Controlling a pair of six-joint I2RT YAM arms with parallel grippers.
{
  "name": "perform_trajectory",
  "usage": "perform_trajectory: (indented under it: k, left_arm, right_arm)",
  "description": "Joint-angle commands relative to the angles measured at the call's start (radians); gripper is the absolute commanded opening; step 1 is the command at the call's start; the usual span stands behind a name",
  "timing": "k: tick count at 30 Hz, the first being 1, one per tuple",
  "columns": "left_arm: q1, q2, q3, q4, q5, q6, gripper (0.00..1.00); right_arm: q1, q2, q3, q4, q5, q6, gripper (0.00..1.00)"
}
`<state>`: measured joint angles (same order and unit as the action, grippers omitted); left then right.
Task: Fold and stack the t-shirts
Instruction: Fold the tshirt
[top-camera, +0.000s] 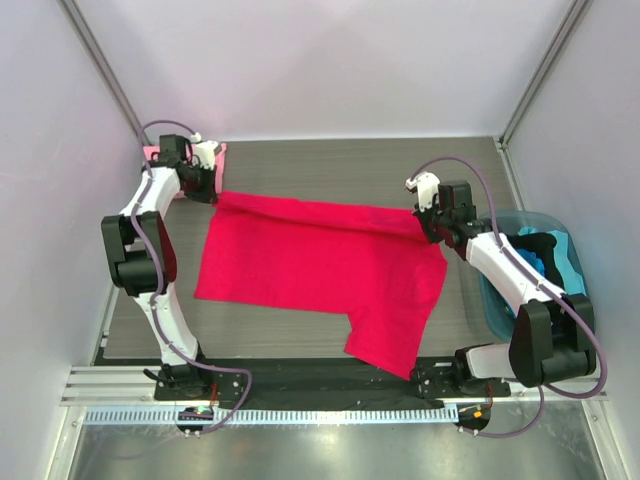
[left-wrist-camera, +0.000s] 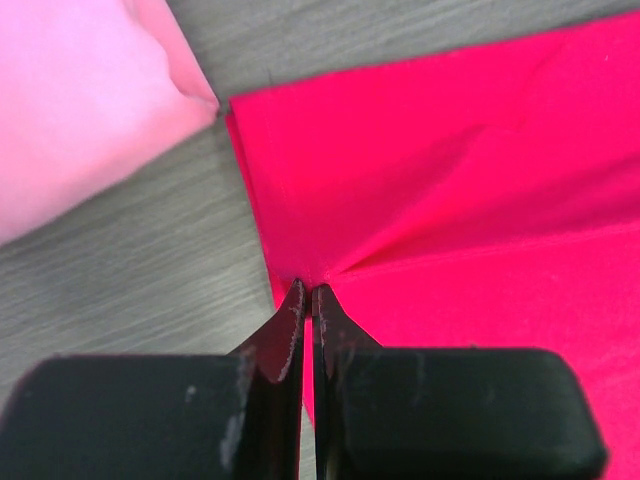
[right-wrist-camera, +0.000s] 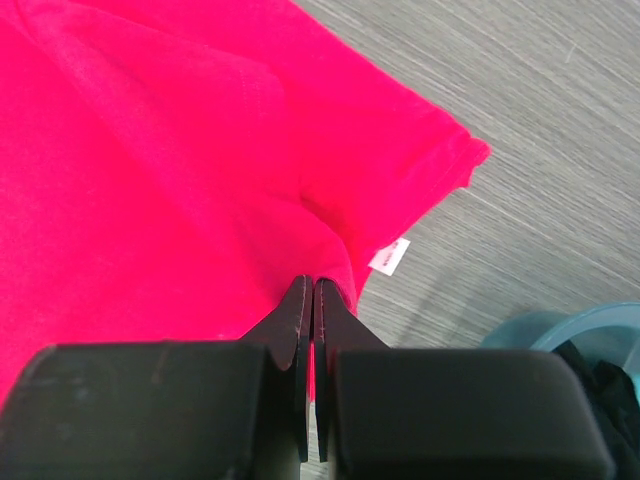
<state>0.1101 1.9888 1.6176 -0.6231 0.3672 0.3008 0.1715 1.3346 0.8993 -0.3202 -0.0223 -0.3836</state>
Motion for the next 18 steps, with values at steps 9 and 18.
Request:
perform_trajectory:
  k: [9,18]
  left_arm:
    - [0.034,-0.188,-0.117,-0.032,0.032,-0.011,0.17]
    - [-0.024,-0.056,0.143,-0.085,0.02,-0.034,0.29]
  right_arm:
    - [0.006,-0.121,0.062,-0.235,-0.272,0.018,0.27]
    - [0.005,-0.049,0.138,-0.188,-0.213,0.051,0.29]
